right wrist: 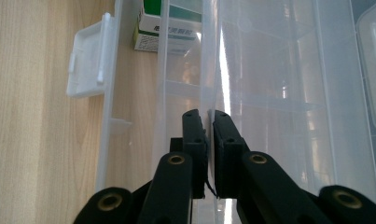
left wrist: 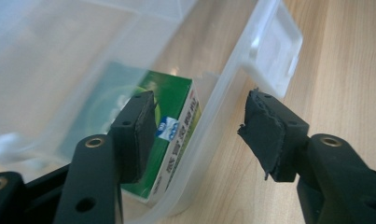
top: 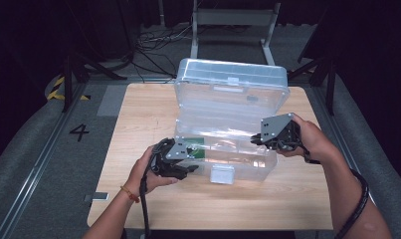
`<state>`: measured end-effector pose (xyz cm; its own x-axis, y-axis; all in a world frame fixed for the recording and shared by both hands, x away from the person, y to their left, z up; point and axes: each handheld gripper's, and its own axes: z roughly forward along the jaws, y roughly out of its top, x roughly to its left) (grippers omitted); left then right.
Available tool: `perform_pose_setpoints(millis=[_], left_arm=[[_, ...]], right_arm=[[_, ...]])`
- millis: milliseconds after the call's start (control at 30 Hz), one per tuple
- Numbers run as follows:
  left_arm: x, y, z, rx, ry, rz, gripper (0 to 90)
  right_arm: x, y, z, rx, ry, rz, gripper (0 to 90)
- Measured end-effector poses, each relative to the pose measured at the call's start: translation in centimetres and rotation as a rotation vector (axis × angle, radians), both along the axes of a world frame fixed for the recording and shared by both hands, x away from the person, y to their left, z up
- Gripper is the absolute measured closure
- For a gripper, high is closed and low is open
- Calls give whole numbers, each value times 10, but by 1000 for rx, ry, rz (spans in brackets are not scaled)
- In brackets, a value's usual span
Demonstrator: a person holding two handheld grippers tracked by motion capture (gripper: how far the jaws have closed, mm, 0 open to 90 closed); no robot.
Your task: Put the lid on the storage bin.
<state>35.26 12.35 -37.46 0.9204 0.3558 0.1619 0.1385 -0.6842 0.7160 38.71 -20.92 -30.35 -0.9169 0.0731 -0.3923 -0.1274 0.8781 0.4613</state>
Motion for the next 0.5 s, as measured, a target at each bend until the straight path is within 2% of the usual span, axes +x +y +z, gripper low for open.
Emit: perform_pose_setpoints(millis=[67,133,267,300,367,467,500], left_arm=[[-1,7,9,-36,-8,24,406],[1,14,18,-85,-35,66,372],[9,18,28,-132,-44,117,394],[12,19,32,-143,-14,131,432],[18,20,37,-172,4,130,473],[25,18,45,-215,39,98,524],[26,19,48,-249,53,86,532]], right_arm=[[-1,0,-1,1,1,2,861],[-2,1,-2,1,-5,0,859],[-3,0,-2,-1,-7,-4,856],[-2,0,-2,2,-13,2,855],[-3,0,-2,1,-10,-5,855],[-2,0,-2,5,-15,-4,855],[-3,0,-2,6,-14,-6,854]])
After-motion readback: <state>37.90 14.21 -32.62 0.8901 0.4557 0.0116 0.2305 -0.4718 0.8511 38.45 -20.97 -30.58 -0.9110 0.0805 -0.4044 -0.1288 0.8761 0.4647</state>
